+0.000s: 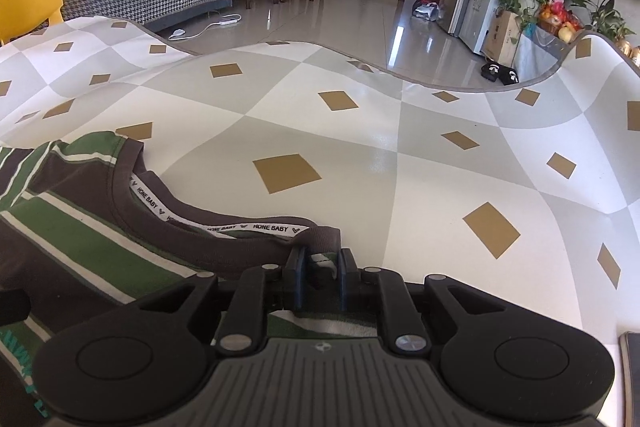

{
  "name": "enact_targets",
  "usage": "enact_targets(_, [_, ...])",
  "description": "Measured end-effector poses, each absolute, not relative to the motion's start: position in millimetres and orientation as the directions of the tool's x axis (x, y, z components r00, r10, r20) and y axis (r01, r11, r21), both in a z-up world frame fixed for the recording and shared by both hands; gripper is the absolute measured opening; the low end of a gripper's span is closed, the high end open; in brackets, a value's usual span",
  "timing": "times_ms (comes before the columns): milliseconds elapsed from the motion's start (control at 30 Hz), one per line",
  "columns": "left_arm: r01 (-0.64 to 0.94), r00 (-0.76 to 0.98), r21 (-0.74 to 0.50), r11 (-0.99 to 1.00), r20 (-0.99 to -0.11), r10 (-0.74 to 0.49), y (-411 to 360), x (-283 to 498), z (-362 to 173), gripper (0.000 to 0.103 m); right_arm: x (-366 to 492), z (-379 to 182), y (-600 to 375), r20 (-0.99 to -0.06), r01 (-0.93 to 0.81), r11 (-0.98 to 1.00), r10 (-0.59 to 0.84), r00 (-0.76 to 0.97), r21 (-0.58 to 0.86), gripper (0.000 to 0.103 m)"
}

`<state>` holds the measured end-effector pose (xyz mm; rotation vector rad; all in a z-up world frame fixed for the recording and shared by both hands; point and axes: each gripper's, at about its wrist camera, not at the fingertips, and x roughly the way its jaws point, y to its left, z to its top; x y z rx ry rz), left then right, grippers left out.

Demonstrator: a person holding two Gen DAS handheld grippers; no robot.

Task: Fold clothes
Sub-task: 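Lay the shirt flat on the mat with the right gripper and release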

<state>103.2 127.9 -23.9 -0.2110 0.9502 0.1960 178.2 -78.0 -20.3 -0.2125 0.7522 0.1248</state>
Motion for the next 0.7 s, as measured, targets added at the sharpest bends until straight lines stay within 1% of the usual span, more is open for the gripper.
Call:
enact_targets(133, [-0.222,0.558,-0.068,0.973,-0.827,0.069,115,101,-27,0.103,190,-15,-86,-0.707,-0.147,0.986,0.053,0.705,-0.073,0.015])
enact_targets(200, [-0.203,0.554,-0.044,0.978,-0.829,0.078,108,100,-28,0.103,188,-7,-89,-0.708,-0.135,0.99,0.072,0.702,-0.032,0.02])
enact_targets(300, [-0.187,0.553,-0.008,0.982,-0.827,0.098,102,99,-30,0.103,179,6,-85,-0.689,-0.173,0.985,0.11,0.717,-0.022,0.026])
enact_targets(433, [-0.188,0.56,0.011,0.982,-0.82,0.116,98,99,-32,0.103,165,11,-86,-0.707,-0.207,0.978,0.156,0.689,0.014,0.029])
enact_targets(700, [-0.209,0.553,0.016,0.978,-0.822,0.131,96,98,-28,0.103,140,6,-109,-0.768,-0.205,0.978,0.16,0.62,0.038,0.031])
